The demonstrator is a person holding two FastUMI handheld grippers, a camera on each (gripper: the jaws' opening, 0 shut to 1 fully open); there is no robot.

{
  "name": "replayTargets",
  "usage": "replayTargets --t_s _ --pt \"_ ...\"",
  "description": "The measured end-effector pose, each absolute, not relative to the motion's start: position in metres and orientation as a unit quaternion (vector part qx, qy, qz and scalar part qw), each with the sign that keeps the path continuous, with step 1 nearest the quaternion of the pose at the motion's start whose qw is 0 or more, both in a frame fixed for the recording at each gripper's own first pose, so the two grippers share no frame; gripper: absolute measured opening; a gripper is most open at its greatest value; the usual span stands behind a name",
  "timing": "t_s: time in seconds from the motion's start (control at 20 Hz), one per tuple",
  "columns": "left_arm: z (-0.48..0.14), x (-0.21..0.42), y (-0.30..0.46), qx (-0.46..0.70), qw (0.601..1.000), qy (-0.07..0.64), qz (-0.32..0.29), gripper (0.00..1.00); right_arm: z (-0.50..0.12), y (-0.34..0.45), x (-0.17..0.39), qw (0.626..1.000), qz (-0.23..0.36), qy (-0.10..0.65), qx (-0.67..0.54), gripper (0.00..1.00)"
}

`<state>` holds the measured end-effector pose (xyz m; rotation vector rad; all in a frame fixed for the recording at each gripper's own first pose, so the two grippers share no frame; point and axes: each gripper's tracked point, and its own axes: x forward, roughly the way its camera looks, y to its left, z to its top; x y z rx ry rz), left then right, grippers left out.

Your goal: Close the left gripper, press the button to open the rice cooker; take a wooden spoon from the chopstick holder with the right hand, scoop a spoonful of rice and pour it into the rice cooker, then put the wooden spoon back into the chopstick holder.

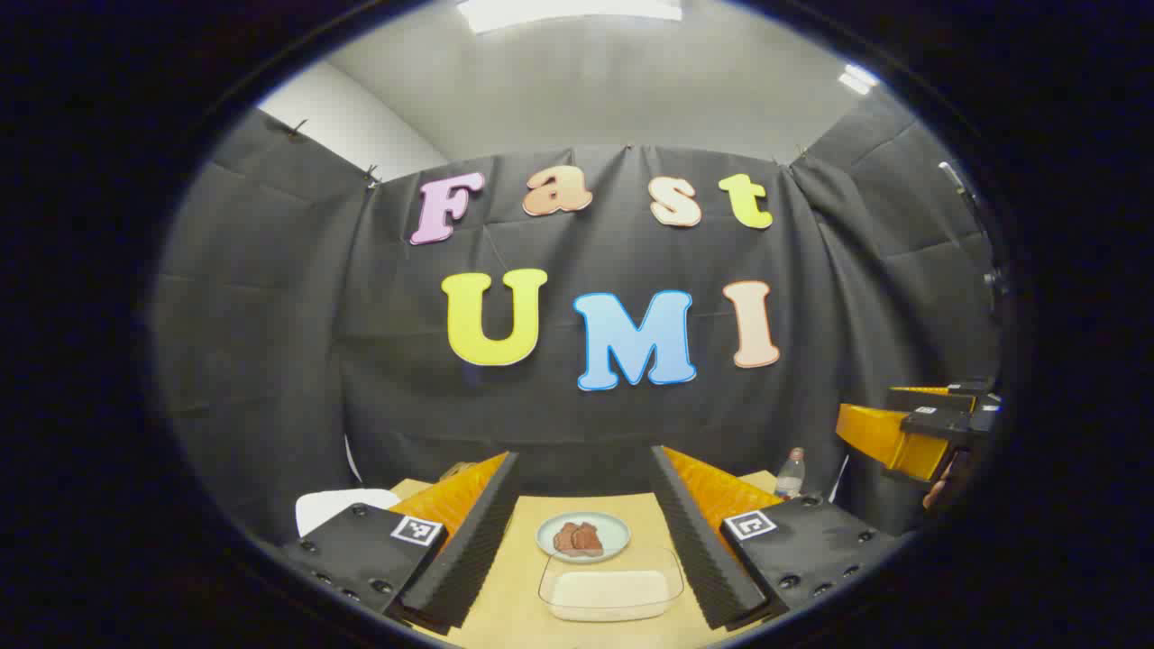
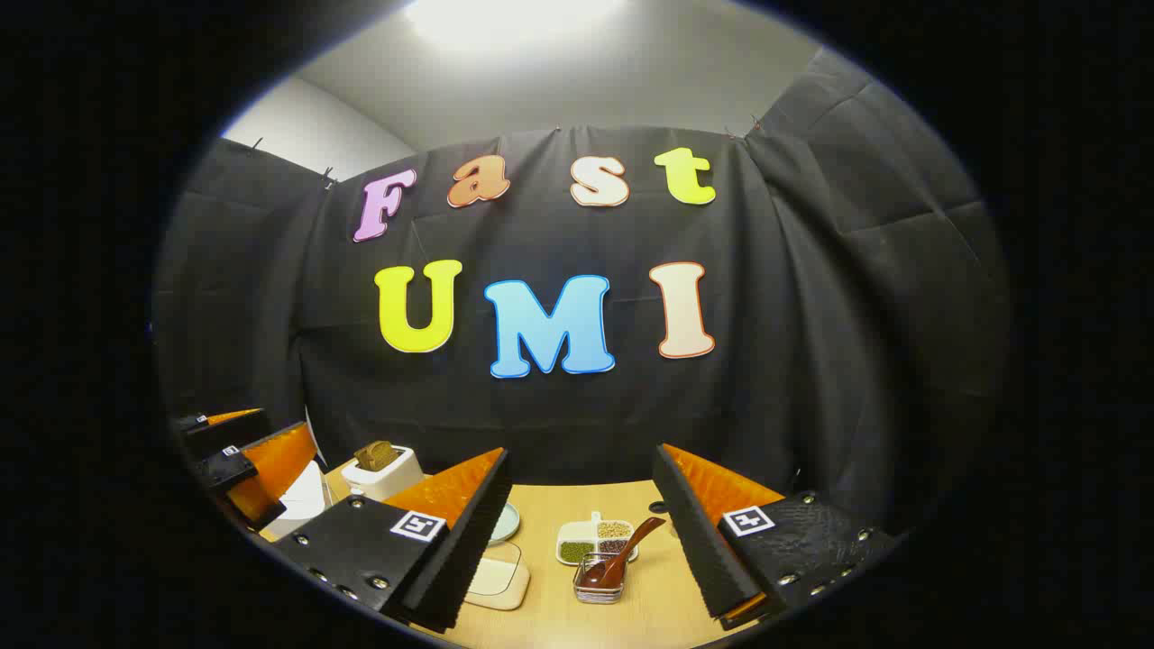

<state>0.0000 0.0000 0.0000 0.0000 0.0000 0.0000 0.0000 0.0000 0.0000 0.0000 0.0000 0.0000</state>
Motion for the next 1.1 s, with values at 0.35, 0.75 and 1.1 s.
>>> replayTargets --t_s 0.35,0.75,1.1 --pt "-0.001 0.010 0.028 -0.016 1.000 0.000 0.007 0.93 0.006 0.020 0.008 1.000 0.000 -0.003 -0.007 0.96" --pt "0.006 0.012 0.020 -0.029 0.999 -0.018 -0.003 0.98 0.009 0.018 0.008 1.000 -0.006 -0.007 -0.011 0.92" --pt "0.014 0.001 0.046 -0.024 0.999 -0.042 0.015 1.00 0.005 0.029 0.010 1.000 0.010 0.001 -0.009 0.96"
